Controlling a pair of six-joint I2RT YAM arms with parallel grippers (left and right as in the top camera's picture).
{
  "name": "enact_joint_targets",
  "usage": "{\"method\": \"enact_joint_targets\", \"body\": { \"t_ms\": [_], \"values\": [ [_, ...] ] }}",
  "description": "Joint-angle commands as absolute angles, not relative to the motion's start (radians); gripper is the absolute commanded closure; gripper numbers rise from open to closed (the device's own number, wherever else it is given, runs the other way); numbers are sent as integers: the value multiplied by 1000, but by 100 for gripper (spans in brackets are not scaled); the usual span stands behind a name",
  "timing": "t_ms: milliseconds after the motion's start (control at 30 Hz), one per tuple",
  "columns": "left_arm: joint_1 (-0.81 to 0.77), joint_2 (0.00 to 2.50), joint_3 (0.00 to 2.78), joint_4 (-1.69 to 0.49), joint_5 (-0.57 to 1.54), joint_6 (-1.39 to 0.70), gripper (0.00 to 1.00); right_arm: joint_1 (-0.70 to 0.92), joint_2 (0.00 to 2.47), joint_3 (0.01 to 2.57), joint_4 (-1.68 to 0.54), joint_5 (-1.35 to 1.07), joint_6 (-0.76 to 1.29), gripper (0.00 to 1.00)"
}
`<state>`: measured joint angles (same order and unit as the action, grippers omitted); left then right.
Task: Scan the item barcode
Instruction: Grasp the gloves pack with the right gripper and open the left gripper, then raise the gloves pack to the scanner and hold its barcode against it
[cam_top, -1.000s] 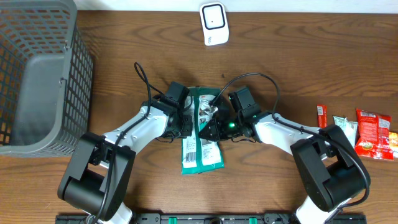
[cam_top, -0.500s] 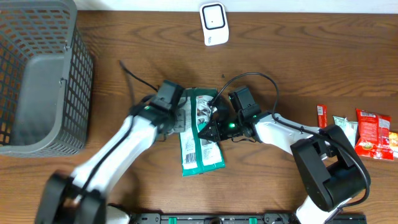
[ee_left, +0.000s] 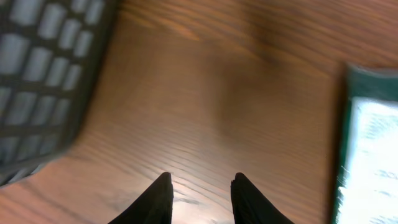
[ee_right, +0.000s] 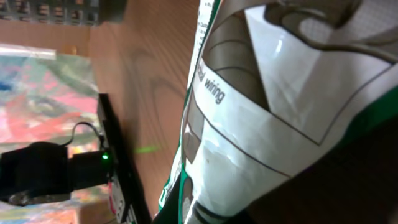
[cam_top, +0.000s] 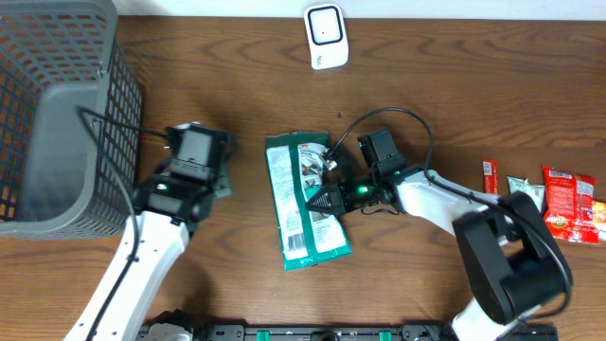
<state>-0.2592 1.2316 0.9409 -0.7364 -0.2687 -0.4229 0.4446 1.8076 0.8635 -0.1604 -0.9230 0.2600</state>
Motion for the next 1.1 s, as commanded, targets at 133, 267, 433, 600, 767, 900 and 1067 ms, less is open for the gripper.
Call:
{"method": "enact_joint_targets", "body": {
  "t_ms": [133, 267, 433, 600, 767, 900, 1067],
  "values": [
    [-118, 1239, 942, -746, -270, -440, 62, 435, 1537, 870, -324, -556, 132, 99],
    [-96, 1240, 942, -748, -270, -444, 15, 435, 1443, 873, -393, -468, 103, 99],
    [-96, 1240, 942, -748, -270, -443, 15, 435, 1392, 917, -505, -398, 95, 99],
    [-96, 1240, 942, -748, -270, -443, 15, 435, 1393, 1119, -721, -230, 54, 99],
    [-96, 1240, 942, -748, -270, -443, 15, 435, 1400, 1393, -918, -120, 39, 99],
    [-96, 1240, 942, -748, -270, -443, 15, 435, 1443, 1630, -1081, -30, 27, 99],
    [-96, 1240, 942, -748, -270, -443, 15, 435, 1594, 1988, -1290, -4, -34, 99]
  ]
}}
